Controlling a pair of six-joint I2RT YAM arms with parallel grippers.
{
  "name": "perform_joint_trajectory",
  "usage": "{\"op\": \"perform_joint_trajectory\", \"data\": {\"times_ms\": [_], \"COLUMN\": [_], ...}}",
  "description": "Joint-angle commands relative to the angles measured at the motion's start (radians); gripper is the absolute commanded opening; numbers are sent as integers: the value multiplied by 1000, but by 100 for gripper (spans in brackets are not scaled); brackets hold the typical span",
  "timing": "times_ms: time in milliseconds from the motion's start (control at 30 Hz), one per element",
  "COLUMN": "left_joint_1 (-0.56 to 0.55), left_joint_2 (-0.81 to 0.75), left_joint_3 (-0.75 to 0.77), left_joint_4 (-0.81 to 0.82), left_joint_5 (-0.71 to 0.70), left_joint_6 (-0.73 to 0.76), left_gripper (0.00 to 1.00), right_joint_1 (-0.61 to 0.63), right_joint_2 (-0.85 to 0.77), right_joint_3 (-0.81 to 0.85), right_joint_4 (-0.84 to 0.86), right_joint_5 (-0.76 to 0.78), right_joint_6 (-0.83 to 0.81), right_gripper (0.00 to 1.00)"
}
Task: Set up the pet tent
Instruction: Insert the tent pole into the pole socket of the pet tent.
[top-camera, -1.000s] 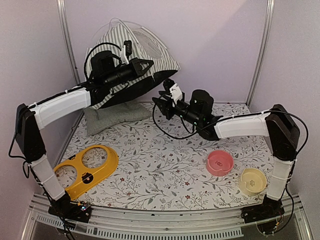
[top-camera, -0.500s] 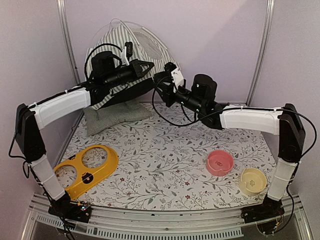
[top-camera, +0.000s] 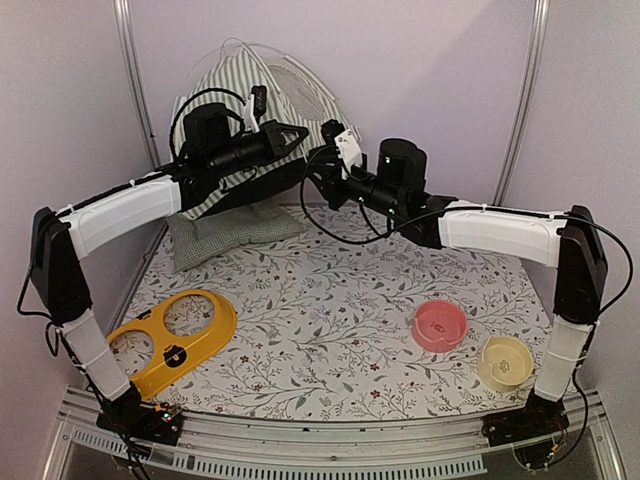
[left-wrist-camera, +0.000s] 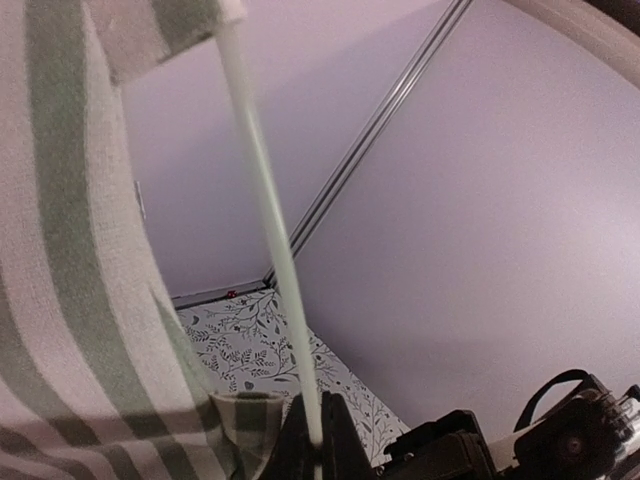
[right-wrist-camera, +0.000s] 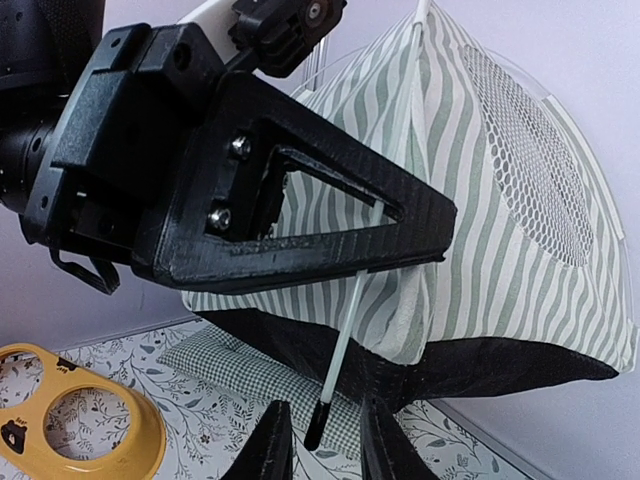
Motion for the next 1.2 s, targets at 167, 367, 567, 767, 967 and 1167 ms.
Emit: {"op": "perform_joint_trajectory", "data": {"times_ms": [167,367,567,767,967,1167], "left_joint_1": [23,23,23,23,23,24], "left_joint_2": [-21,-22,-18,-39,-73,-125], "left_joint_3": [9,13,28,31,16,-38], "left_joint_4": [10,-5,-74,-164,-225,-249], "left_joint_5": [1,3,-6,-31,-57,-93], "left_joint_6": [42,45,44,46,48,12], "left_gripper": [0,0,0,13,18,22], "right_joint_1": [7,9,12,17,21,33], "right_joint_2": [36,47,67,82,110,131], "right_joint_3": [66,96,139,157,191,195], "right_joint_4": [-56,-72,-93,-95,-115,-120], "right_joint_5": [10,1,16,42,53,74], "right_joint_6": [6,11,41,70,76,64], "right_gripper": [21,3,0,0,0,0]}}
